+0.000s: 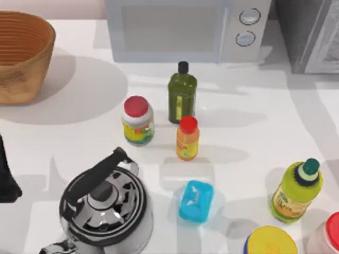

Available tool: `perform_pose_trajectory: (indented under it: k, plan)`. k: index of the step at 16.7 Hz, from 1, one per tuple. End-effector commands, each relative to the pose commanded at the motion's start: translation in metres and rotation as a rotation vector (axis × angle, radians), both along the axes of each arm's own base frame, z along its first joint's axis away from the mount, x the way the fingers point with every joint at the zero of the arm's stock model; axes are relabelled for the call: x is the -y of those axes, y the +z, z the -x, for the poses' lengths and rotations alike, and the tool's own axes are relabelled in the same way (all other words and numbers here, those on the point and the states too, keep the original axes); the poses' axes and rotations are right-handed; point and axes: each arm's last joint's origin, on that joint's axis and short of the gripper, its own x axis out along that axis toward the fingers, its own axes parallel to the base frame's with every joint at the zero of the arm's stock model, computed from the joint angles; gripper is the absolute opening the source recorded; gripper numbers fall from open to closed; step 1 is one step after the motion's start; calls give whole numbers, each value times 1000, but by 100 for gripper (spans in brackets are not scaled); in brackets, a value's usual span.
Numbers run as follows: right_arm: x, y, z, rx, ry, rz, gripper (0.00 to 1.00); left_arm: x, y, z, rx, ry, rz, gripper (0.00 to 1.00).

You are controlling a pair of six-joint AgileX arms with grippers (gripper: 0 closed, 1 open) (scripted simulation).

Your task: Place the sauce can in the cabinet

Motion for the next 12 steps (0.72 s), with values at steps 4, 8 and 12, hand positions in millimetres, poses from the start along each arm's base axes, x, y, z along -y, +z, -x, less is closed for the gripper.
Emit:
perform_pose_trajectory:
  k: [4, 8, 12]
  plan:
    - [1, -1, 0, -2, -3, -1, 0, 0, 0, 0, 0, 0, 0, 100]
    - [0, 3, -17, 4, -4, -1, 0, 0, 0, 0, 0, 0, 0, 100]
    - [-2, 2, -51, 2, -3, -1, 0, 0, 0, 0, 0, 0, 0, 100]
